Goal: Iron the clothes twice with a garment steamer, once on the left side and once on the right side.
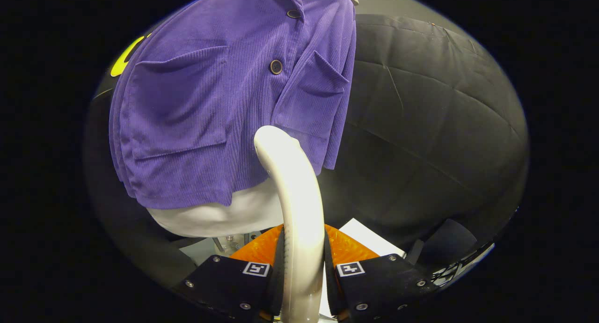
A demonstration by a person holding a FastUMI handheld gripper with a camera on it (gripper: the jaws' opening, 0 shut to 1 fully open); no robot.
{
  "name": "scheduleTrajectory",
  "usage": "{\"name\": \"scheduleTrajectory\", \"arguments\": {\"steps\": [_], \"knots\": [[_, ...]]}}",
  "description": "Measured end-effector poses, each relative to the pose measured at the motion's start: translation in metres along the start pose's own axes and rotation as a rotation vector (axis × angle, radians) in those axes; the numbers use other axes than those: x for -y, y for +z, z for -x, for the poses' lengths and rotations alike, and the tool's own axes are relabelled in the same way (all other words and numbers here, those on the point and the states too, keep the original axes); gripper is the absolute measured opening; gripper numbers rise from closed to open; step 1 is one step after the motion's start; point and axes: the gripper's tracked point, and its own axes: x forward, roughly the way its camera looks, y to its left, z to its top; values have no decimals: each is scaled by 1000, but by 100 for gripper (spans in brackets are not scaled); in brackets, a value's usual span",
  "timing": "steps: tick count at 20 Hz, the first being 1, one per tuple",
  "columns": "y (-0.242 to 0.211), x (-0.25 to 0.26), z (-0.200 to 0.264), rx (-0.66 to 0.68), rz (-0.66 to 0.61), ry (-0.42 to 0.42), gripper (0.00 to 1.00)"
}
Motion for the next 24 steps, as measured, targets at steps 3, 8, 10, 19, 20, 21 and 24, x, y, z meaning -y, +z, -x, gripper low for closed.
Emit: {"name": "scheduleTrajectory", "arguments": {"steps": [3, 8, 10, 19, 20, 21, 24], "knots": [[-1, 8, 30, 37, -8, 19, 38], [6, 22, 92, 135, -14, 56, 38], [9, 30, 121, 174, -10, 70, 38], [17, 46, 263, 316, -19, 150, 38], [20, 46, 278, 335, -27, 160, 37], [22, 45, 293, 356, -31, 170, 37], [23, 44, 337, 407, -30, 197, 37]]}}
